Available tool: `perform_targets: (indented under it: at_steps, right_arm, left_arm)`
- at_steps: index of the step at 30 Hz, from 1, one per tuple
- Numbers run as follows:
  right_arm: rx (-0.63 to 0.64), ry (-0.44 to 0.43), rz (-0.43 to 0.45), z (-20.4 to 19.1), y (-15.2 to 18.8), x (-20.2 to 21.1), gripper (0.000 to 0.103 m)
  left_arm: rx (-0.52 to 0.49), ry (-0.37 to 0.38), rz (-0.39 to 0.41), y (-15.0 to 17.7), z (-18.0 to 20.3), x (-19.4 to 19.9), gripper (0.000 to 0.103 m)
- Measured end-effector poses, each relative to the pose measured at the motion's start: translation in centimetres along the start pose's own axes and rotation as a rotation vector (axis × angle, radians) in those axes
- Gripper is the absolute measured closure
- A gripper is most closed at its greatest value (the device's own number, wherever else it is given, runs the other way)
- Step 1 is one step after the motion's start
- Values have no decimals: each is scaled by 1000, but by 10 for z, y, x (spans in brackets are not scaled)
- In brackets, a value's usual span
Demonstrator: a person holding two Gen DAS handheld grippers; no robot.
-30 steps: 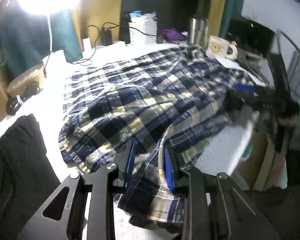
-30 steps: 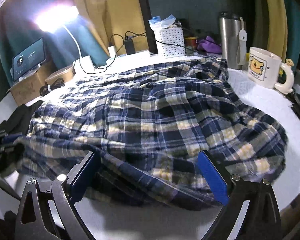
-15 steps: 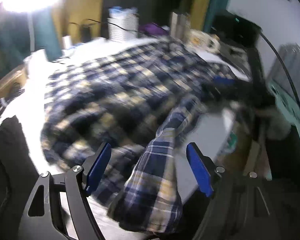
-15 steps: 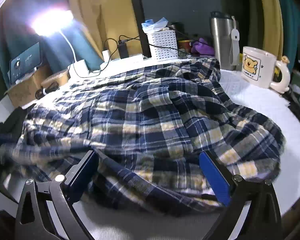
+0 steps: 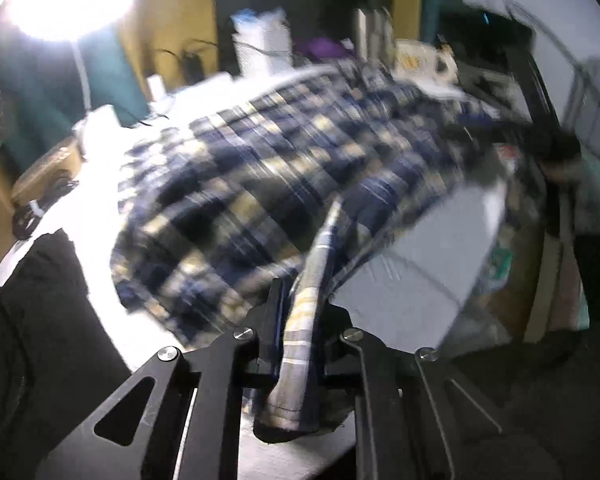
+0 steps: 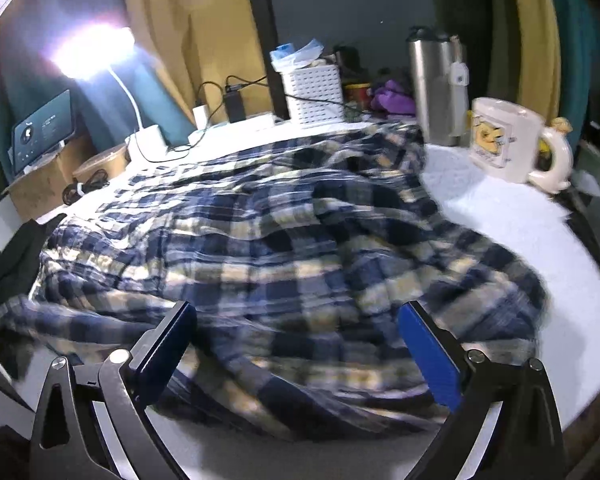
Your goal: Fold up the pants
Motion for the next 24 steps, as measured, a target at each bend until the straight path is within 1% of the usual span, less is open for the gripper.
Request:
perform_targets:
  at_steps: [2,4,5,7,9,12,16,17,20,22,23,24]
  right_arm:
    - [2,34,-3,13,7,12,2]
    - [34,58,-6,19,15,23,2]
    - [67,67,-13,18,19,28,2]
    - [167,105,-24,10,27,35,0]
    - [265,122,-46,-1,35,36,0]
    - [365,142,-47,-13,42,35,0]
    - [453,223,4,-17,33,28,0]
    - [464,229,3,-17,30,23,0]
    - [468,226,14,-14,19,9,0]
    - [444,254,24,-2,10,0,1]
    - [416,275,24,6,6,-2,12]
    - [371,287,17,16,3,-4,27]
  left_arm:
    - [50,10,39,-11,-10,7,97]
    - [71,13,70,-21,-18,9,97]
    - [77,15,76,-25,-20,9,97]
    - [87,21,91,-34,-21,9,97]
    - [96,16,109,-43,-25,9,97]
    - [109,1,133,-55,-35,11,97]
    - [118,-16,155,-70,-48,13,97]
    - [112,-19,162,-74,-49,15,97]
    - [93,-26,183,-84,-51,21,97]
    - [80,-39,191,-88,-52,25,97]
    - [77,-46,193,-89,-52,26,97]
    - [71,-52,192,-88,-52,27,97]
Point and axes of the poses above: each gripper's, at about its wrist camera, not at the fingertips, and x roughly against the way its jaws point, z to its right, y to its underside, the point moved 8 cm from there along -x, roughly the way its jaws point, and after that the axes turned 5 degrees about z, right-handed, at the moved point
